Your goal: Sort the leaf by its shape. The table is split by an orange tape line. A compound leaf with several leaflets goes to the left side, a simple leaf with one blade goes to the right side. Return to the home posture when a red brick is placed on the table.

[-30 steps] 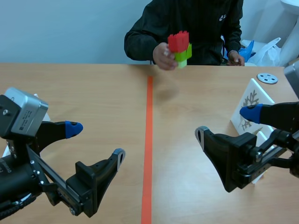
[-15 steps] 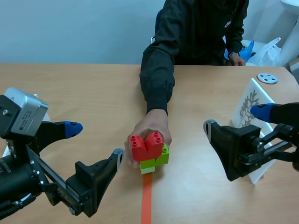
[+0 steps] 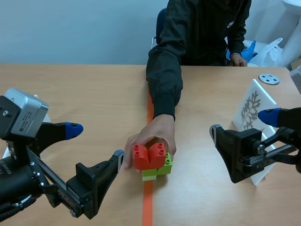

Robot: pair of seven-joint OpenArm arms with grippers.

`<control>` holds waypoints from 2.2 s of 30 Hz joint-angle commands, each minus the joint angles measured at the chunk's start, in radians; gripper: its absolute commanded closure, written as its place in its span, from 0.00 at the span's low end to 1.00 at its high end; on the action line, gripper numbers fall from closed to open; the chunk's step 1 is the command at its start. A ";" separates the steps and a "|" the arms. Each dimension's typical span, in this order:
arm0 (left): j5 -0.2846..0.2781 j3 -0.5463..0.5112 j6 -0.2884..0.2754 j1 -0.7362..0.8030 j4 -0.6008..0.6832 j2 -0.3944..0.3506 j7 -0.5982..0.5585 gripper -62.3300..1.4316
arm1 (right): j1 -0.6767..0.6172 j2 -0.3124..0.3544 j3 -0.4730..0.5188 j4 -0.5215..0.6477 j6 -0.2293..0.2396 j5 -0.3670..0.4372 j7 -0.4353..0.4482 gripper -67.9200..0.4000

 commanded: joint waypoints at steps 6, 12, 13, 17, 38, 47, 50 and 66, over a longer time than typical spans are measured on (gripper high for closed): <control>-0.015 -0.002 0.000 0.001 0.019 -0.010 -0.020 0.00 | 0.012 -0.003 -0.016 0.006 0.003 -0.010 0.007 0.00; -0.033 -0.001 0.000 0.000 0.019 -0.017 -0.020 0.00 | 0.012 -0.003 -0.111 0.006 -0.059 -0.122 0.068 0.00; -0.033 0.000 0.000 0.000 0.019 -0.017 -0.020 0.00 | 0.012 -0.003 -0.123 0.006 -0.074 -0.132 0.078 0.00; -0.033 0.000 0.001 0.000 0.019 -0.017 -0.020 0.00 | 0.012 -0.003 -0.153 0.006 -0.095 -0.151 0.096 0.00; -0.033 0.000 0.001 0.000 0.019 -0.017 -0.005 0.00 | 0.013 -0.003 -0.166 0.006 -0.095 -0.151 0.100 0.00; -0.033 0.000 0.002 0.000 0.019 -0.017 -0.005 0.00 | 0.016 -0.002 -0.166 -0.008 -0.094 -0.166 0.120 0.00; -0.033 0.000 0.002 0.000 0.019 -0.017 -0.005 0.00 | 0.018 -0.002 -0.166 -0.008 -0.094 -0.166 0.122 0.00; -0.033 0.000 0.002 0.000 0.019 -0.017 -0.005 0.00 | 0.018 -0.002 -0.166 -0.008 -0.094 -0.166 0.122 0.00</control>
